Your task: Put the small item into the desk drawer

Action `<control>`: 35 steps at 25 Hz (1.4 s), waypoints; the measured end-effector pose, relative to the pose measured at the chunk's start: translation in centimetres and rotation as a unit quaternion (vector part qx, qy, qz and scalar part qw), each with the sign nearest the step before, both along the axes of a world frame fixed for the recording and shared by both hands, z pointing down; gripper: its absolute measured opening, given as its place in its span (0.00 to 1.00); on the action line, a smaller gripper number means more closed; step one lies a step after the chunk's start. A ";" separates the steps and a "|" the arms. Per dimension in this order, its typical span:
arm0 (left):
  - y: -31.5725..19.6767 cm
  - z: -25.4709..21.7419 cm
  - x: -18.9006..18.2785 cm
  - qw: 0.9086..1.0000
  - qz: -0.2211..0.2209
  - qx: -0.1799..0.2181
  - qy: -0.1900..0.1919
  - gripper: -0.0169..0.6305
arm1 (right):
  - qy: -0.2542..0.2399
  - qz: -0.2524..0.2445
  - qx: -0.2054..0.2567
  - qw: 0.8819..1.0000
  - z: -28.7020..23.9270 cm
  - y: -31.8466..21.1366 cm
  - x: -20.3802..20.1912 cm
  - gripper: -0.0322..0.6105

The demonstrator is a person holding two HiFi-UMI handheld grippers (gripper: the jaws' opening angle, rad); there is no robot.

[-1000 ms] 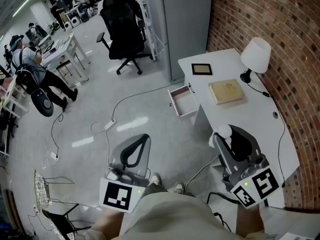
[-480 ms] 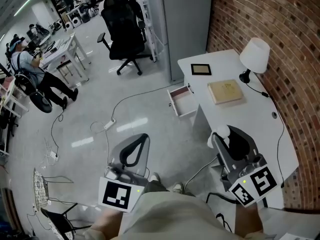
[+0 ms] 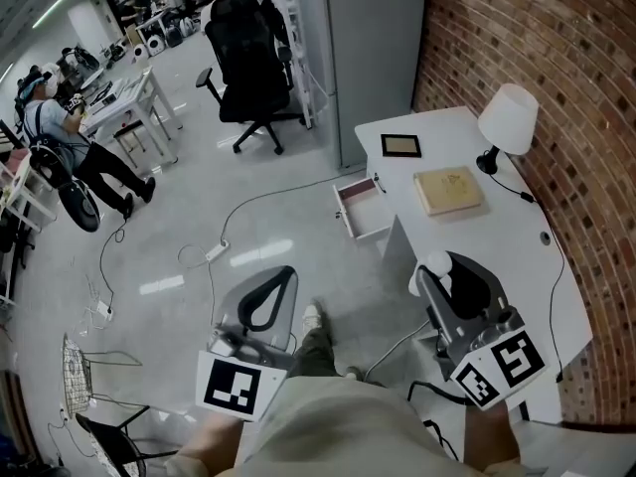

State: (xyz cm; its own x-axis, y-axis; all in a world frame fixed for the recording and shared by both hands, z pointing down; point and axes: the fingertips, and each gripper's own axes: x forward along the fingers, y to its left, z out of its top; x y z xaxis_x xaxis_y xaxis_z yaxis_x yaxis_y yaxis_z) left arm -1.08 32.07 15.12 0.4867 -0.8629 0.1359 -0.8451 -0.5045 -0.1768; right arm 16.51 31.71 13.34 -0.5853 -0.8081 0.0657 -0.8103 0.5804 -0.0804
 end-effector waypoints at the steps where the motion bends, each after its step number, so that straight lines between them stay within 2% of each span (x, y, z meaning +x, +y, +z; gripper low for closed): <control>1: -0.3 0.1 -0.1 1.000 0.001 0.000 -0.001 0.03 | 0.000 0.000 0.000 1.000 0.2 -0.4 -0.1 0.26; 7: -3.8 0.7 -0.8 1.000 0.008 0.002 0.002 0.03 | 0.005 0.003 -0.008 1.000 1.4 -3.6 -1.2 0.26; 13: -9.4 1.7 -2.0 1.000 0.015 -0.007 0.006 0.03 | 0.014 0.011 -0.025 1.000 3.0 -8.9 -2.7 0.26; 22: -20.5 2.5 -5.8 0.999 0.029 -0.031 0.013 0.03 | 0.037 0.027 -0.048 0.998 3.7 -19.6 -6.9 0.26; 35: -36.2 4.7 -11.3 0.996 0.061 -0.060 0.008 0.03 | 0.074 0.082 -0.093 0.989 6.5 -35.8 -11.8 0.26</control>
